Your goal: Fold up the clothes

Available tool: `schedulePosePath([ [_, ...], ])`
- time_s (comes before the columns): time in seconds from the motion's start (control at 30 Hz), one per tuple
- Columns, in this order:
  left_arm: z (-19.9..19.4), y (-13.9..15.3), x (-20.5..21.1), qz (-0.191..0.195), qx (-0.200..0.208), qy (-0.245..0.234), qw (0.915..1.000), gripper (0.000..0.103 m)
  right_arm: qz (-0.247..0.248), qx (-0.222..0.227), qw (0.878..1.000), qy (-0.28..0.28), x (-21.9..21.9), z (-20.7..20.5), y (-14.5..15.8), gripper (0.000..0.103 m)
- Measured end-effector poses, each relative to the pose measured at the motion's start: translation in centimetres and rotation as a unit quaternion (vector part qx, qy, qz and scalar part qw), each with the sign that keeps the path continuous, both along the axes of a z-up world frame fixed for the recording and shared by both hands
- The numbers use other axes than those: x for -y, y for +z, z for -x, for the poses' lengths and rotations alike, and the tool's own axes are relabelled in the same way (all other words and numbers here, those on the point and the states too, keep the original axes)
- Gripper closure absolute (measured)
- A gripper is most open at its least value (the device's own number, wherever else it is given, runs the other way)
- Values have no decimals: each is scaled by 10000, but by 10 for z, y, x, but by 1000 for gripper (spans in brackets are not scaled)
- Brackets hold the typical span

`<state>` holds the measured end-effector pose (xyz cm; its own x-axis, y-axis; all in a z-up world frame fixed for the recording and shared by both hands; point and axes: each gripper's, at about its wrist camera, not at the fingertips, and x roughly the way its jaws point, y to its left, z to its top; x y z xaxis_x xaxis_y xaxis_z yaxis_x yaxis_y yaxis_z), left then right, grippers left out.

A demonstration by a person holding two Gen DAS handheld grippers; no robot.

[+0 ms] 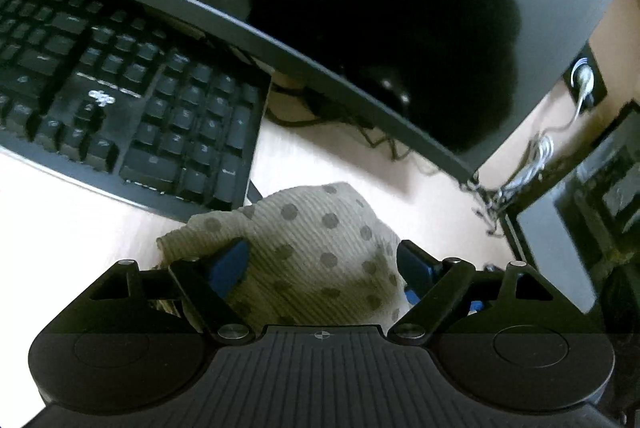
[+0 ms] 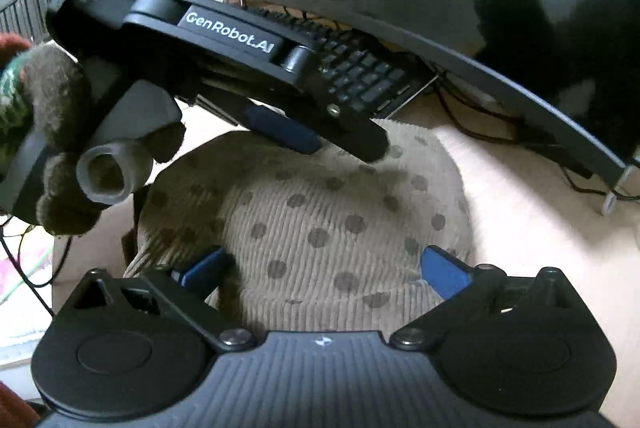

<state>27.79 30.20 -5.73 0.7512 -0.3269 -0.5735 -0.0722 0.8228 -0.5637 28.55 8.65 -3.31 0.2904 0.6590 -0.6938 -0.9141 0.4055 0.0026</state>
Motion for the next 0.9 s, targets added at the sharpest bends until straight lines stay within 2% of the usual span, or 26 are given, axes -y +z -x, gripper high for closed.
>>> schedulePosePath([
  [0.13, 36, 26, 3, 153, 180, 103, 9997, 7, -252, 270, 9993, -52, 32, 22, 19, 0],
  [0.23, 53, 18, 8, 457, 32, 87, 9989, 7, -178, 145, 9997, -118, 47, 30, 10, 0],
  [0.33, 53, -5, 10, 293, -294, 265, 9988, 8, 34, 107, 9995, -310, 47, 22, -13, 0],
  [0.4, 54, -6, 14, 242, -249, 399, 9986, 8, -47, -6, 9993, -369, 47, 11, -14, 0],
  [0.53, 73, 14, 35, -258, -21, 930, 9953, 7, -130, -252, 9983, -513, 57, -1, -7, 0],
  [0.6, 95, 29, 51, -632, 149, 1258, 9899, 3, -268, -360, 9969, -654, 69, 0, 1, 0],
  [0.7, 133, 47, 84, -1133, 278, 1802, 9767, 0, -535, -497, 9940, -819, 94, 9, 14, 0],
  [0.8, 167, 59, 121, -1410, 333, 2366, 9607, 0, -759, -367, 9921, -934, 123, 21, 31, 0],
  [0.9, 190, 65, 166, -1741, 365, 2971, 9381, 0, -1032, -53, 9877, -1175, 152, 29, 45, 0],
])
